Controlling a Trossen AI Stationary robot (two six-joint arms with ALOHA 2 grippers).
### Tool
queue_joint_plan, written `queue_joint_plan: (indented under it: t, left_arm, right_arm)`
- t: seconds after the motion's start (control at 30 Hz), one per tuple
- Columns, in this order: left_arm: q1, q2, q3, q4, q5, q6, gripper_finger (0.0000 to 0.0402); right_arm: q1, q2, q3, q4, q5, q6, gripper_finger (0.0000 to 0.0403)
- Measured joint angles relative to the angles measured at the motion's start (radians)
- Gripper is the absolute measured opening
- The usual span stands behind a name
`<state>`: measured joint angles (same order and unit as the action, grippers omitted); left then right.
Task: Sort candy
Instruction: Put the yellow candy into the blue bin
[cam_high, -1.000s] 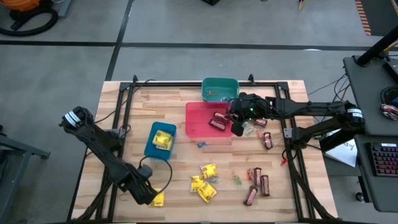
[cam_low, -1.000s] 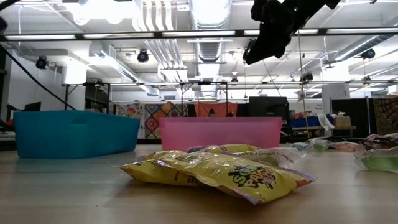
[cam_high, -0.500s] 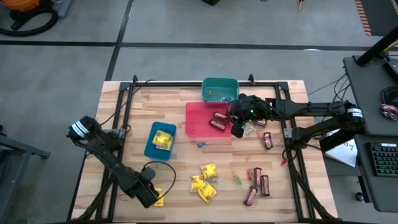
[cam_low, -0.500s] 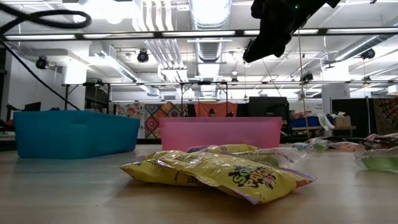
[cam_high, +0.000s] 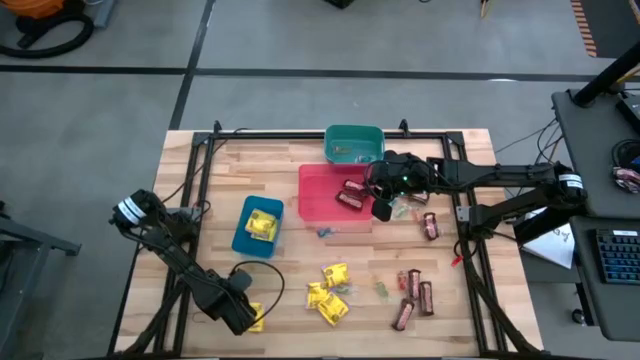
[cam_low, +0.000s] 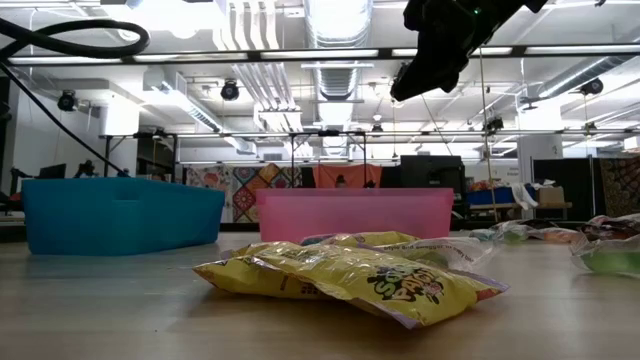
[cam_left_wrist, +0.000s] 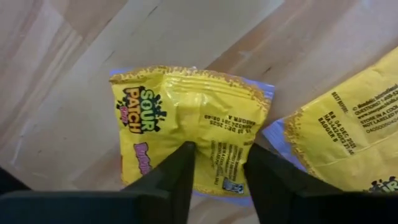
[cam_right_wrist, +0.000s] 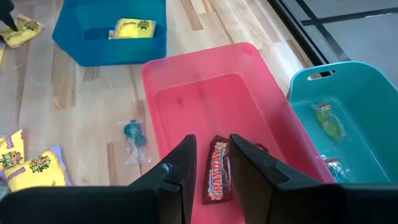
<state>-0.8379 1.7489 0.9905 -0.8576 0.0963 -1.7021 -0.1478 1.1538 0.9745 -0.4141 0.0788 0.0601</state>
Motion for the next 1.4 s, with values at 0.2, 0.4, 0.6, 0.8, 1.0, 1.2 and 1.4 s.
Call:
queue_joint_plan:
  t: [0.2, 0.4, 0.6, 0.8, 1.0, 1.2, 1.4]
  left_arm:
    - [0.000, -0.007, -0.003, -0.011, 0.000, 0.004, 0.0039]
    - [-0.001, -0.053, -0.006, -0.008, -0.005, 0.026, 0.0003]
    - [-0.001, -0.149, -0.006, -0.009, -0.024, 0.050, 0.0002]
    - [0.004, -0.279, -0.006, -0.011, -0.232, 0.121, 0.0000]
    - [0.084, -0.411, -0.005, -0.049, -0.494, 0.238, 0.0000]
    - [0.247, -0.474, -0.005, -0.113, -0.586, 0.391, 0.0000]
    - [0.435, -0.463, -0.004, -0.132, -0.563, 0.588, 0.0000]
  right_arm:
    - [0.000, 0.000, 0.000, 0.000, 0.000, 0.000, 0.0086]
    - [0.000, 0.000, 0.000, 0.000, 0.000, 0.000, 0.0086]
    - [0.002, 0.000, 0.000, 0.000, 0.001, 0.000, 0.0086]
    - [0.008, 0.000, 0.000, 0.000, 0.000, 0.000, 0.0086]
    - [0.013, 0.000, 0.000, -0.001, 0.000, -0.001, 0.0086]
    - [0.013, 0.000, 0.000, -0.001, 0.000, 0.000, 0.0086]
    - [0.013, 0.000, 0.000, -0.032, 0.000, 0.044, 0.0086]
